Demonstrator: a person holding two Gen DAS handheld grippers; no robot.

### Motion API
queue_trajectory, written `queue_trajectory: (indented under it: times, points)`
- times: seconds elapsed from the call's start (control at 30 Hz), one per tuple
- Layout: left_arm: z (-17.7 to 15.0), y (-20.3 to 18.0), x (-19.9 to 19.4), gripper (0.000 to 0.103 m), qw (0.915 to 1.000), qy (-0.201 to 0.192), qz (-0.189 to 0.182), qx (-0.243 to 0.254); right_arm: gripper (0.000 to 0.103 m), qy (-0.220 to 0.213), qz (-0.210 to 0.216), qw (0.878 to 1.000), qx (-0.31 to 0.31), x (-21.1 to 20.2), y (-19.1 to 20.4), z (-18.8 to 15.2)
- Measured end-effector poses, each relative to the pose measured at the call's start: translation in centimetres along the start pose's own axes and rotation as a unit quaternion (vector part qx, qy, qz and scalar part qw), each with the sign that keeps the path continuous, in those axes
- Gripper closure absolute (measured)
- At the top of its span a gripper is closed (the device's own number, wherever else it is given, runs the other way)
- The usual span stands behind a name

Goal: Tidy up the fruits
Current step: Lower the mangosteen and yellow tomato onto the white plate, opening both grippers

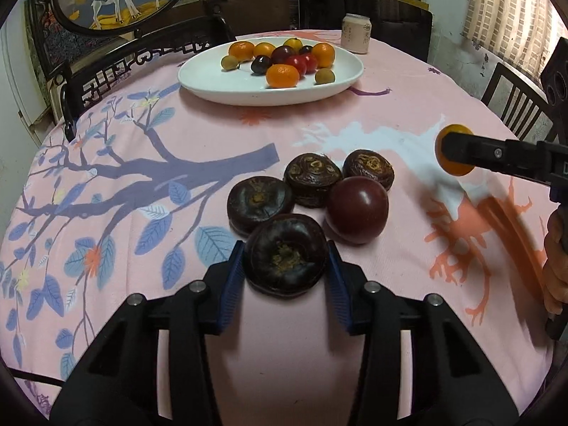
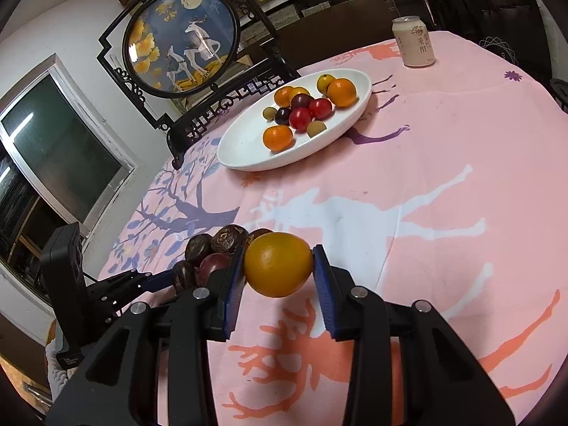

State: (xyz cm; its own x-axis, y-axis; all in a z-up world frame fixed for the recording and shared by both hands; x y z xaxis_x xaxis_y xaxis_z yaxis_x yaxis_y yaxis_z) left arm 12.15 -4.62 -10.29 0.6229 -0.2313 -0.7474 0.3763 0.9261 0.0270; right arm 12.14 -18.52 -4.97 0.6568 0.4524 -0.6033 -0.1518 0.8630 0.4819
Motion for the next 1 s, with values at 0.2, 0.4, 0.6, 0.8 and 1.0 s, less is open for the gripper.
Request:
queue_trajectory:
  times: [0.2,0.4,0.6,0.8,1.0]
  points:
    - [3.0,1.1,-2.0,0.058,0.999,-0.04,0.014,-0.014,0.065,-0.002,-0.01,1.0,0.003,-0.1,-0.5,0.1]
    - [11.1,4.4,0.7,0.058,0.9961,-0.053,0.051,-0.048,0.065,-0.017,-0.039,0.999,-0.016,1.2,0.1,5.5]
    - [15.4,5.2,5.9,0.058,0.9943,-0.045,0.038,-0.089,0.065,-0.055,-0.067,0.996,-0.018,5.9,-0.4,11.7]
    - [15.1,6.6,7.7,0.031,0.9926,-0.048,0.042,-0.104,0.043,-0.054,-0.095,0.992,-0.061,10.0,-1.9,13.1]
    - [15.0,6.8,5.6,0.027,0.9912,-0.064,0.029,-0.112,0.043,-0.063,-0.052,0.996,-0.045,8.6,-0.6,13.0]
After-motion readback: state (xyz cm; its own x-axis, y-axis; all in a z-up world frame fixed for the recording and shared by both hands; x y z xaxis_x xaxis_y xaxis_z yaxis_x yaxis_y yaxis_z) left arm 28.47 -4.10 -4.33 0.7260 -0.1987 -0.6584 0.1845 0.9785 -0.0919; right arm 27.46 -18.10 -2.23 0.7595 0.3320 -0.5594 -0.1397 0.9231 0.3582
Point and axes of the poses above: each gripper's, at about its wrist camera, not at the fingertips, and x roughly the way its jaws point, y to its left, z to its top, the point moved 10 cm from there along x, roughly the way its jaws point, and after that the axes turned 3 degrees about -y, right-handed, at the moved point
